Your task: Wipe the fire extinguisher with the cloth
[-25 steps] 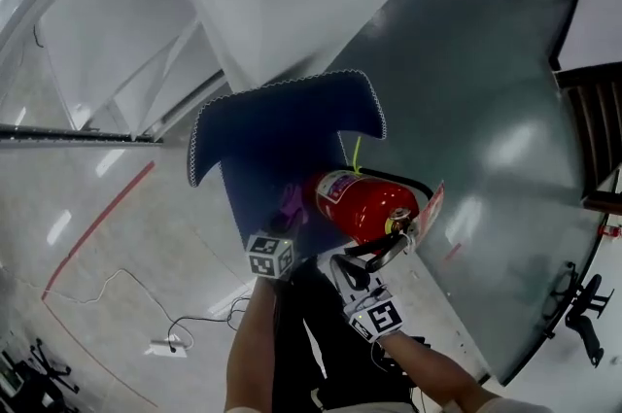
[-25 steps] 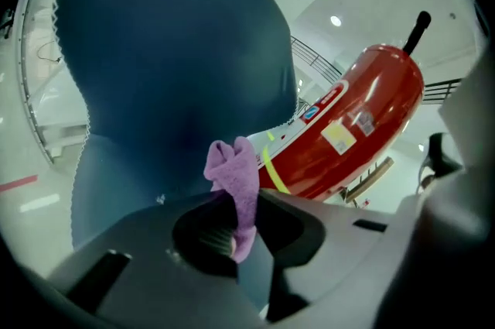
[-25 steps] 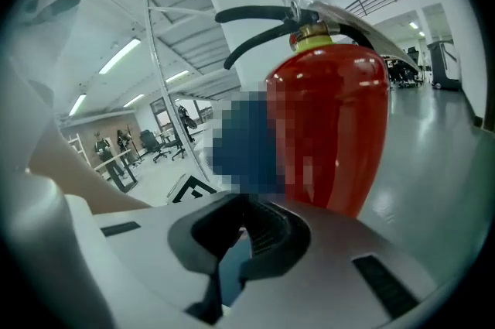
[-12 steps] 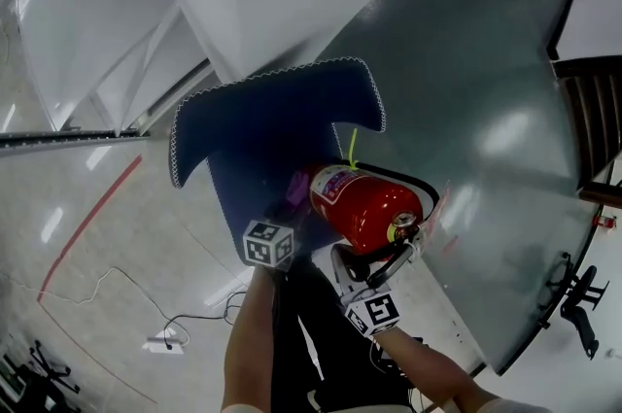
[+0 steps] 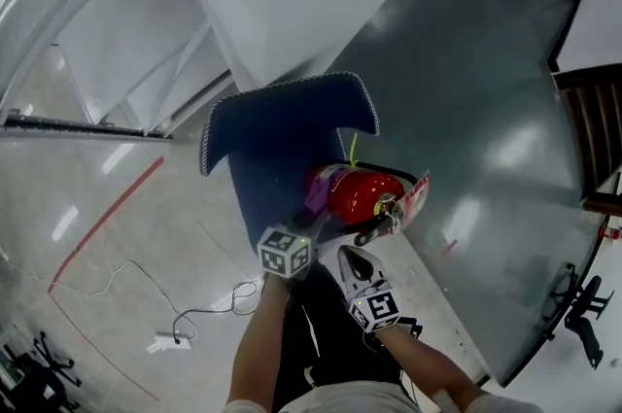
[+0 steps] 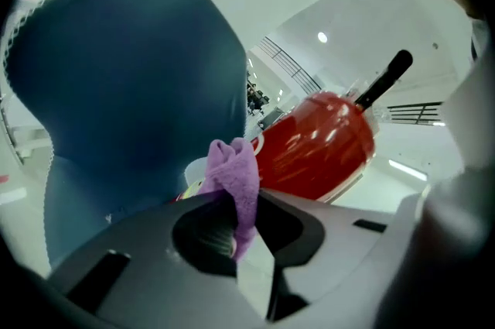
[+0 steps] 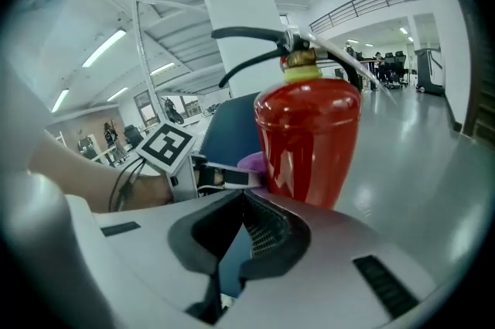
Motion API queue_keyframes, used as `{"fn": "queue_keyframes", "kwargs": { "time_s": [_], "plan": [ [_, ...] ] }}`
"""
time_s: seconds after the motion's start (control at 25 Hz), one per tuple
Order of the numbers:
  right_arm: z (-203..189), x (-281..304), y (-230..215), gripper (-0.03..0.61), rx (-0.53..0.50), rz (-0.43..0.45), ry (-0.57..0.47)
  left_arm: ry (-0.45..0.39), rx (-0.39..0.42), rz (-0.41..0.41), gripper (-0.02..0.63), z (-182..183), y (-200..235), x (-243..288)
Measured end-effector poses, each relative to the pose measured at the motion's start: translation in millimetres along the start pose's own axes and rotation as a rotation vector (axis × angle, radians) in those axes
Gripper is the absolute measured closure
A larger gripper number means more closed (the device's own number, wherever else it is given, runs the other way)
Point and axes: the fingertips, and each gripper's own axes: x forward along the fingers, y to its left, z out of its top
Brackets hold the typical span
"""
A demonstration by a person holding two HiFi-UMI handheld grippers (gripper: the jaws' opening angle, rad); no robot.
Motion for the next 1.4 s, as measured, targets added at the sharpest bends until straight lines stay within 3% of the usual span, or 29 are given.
{"fn": "queue_keyframes", "kwargs": {
  "time_s": [0.28,0.6,0.88,1.24,1.4],
  "plan": [
    [35,-41,14,0.566,-0.003,-0.025,-0.034,-0.018,0.063,-0.032,0.557,44,-66,-33],
    [68,-70,17,0.566,-0.039,-0.053,-0.081,-0.054,0.025,-0.071,0.557,54,-100,-50],
    [68,-83,24,0.566,-0.081,-0.058,-0.076,-0.096,-0.008,-0.115,0.557,49,-133,-61],
    [94,-93,30,0.566,-0.124,-0.057,-0.101,-0.205,-0.022,0.034,0.557,57,-96,-114],
    [100,-92,27,0.566,-0.171,0.016,-0.087,-0.277,-0.076,0.116,0.557,56,-84,-132]
  ]
}}
